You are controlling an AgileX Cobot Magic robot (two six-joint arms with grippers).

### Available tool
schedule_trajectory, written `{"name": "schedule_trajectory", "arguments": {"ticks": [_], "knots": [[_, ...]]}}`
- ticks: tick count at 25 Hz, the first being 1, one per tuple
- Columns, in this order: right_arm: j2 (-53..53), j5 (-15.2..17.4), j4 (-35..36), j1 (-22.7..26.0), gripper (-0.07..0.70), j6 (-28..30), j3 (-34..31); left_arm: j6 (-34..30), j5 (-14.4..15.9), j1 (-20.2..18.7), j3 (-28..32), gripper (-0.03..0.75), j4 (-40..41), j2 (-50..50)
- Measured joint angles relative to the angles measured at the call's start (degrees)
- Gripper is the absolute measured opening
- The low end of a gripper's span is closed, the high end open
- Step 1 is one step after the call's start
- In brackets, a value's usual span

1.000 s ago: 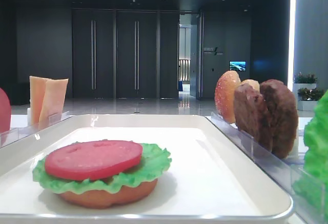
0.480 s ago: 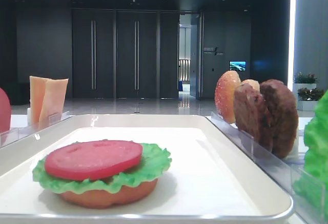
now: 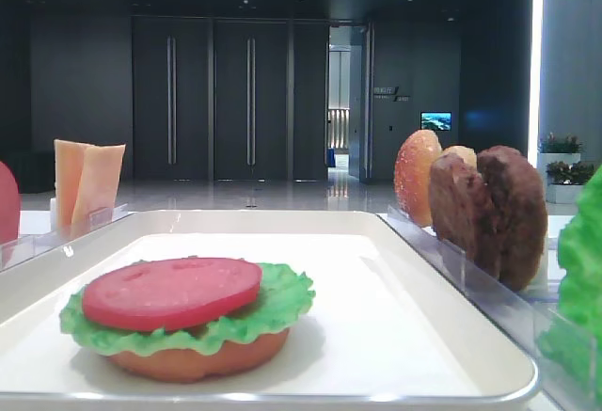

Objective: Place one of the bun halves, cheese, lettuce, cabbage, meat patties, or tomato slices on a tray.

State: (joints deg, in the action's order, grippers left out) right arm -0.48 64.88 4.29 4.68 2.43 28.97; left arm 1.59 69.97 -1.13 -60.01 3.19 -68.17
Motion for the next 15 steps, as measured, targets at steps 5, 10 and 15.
{"name": "schedule_trajectory", "arguments": {"ticks": [5, 10, 15], "knots": [[0.0, 0.0, 0.0, 0.0, 0.472, 0.0, 0.0, -0.5, 0.4, 0.0, 5.9, 0.496, 0.1, 10.2], [0.0, 0.0, 0.0, 0.0, 0.472, 0.0, 0.0, -0.7, 1.1, 0.0, 11.4, 0.496, 0.2, 22.5], [0.0, 0.0, 0.0, 0.0, 0.472, 0.0, 0.0, -0.7, 1.3, 0.0, 16.3, 0.496, 0.3, 34.8]]}}
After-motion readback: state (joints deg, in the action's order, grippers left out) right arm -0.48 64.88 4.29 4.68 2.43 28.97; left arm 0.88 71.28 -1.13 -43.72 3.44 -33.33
